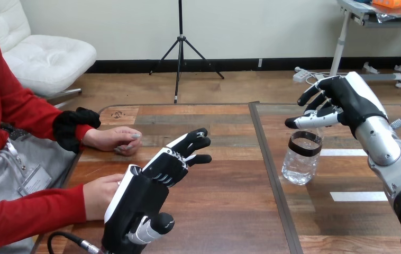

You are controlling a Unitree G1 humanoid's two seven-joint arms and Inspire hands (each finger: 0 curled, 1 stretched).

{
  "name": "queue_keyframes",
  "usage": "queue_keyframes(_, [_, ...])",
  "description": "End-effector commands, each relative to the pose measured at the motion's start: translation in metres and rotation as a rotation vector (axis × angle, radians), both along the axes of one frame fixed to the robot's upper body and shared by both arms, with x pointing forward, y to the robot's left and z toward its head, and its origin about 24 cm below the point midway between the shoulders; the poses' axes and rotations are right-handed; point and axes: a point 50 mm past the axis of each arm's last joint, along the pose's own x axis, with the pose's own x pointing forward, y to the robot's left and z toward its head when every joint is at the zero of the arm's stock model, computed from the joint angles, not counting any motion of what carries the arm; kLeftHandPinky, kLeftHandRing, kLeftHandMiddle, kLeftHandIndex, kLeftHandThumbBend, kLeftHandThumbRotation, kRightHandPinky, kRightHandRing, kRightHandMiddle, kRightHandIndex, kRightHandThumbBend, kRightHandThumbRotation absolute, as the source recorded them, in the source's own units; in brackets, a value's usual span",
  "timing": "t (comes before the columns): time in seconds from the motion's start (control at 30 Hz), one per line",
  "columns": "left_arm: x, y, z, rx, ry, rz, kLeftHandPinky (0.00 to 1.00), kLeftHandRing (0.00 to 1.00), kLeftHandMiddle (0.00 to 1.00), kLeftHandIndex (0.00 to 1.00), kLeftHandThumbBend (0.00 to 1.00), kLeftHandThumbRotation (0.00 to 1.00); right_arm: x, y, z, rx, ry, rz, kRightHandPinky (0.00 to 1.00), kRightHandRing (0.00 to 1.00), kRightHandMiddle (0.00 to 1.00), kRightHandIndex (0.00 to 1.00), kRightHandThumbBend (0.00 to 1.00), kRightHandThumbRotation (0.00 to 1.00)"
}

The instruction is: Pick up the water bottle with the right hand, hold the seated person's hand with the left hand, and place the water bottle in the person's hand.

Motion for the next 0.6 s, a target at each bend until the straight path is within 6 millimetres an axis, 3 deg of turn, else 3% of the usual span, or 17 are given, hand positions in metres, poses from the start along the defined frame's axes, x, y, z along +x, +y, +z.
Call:
queue_keyframes(0.0, [0.0083,-0.0111,0.0105,-0.054,-0.056,-0.002,0.8,0.89,0.91,0.85,0.99,0.76,0.0077,0.014,0.0231,0.045,-0.126,0.06,0.31,0.36,0.44,0.49,0.83,0.0])
queue_keyframes(0.57, [0.009,-0.0104,0.0113,-0.043,-0.06,0.0,0.79,0.89,0.91,0.85,0.99,0.79,0.0051,0.0215,0.0292,0.09,-0.181,0.108,0.3,0.35,0.44,0.5,0.83,0.0])
